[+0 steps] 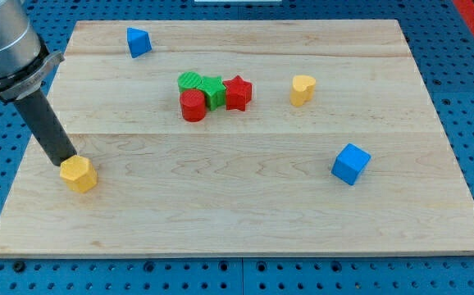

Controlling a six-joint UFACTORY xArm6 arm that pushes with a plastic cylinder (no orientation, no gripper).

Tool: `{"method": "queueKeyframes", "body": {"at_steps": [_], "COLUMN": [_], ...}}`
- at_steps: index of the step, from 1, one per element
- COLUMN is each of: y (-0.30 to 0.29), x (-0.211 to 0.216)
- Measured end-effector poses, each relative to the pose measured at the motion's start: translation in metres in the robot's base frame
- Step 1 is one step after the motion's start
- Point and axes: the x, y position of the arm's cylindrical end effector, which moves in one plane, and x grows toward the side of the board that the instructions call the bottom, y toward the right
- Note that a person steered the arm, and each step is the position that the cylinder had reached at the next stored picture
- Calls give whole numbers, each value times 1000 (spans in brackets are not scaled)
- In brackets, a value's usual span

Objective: Move your arm towards the yellow heart

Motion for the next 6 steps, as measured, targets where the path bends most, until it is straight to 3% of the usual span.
{"method": "queueKeyframes", "body": {"at_steps": [1,6], "y": [34,353], "x": [-9,-56]}}
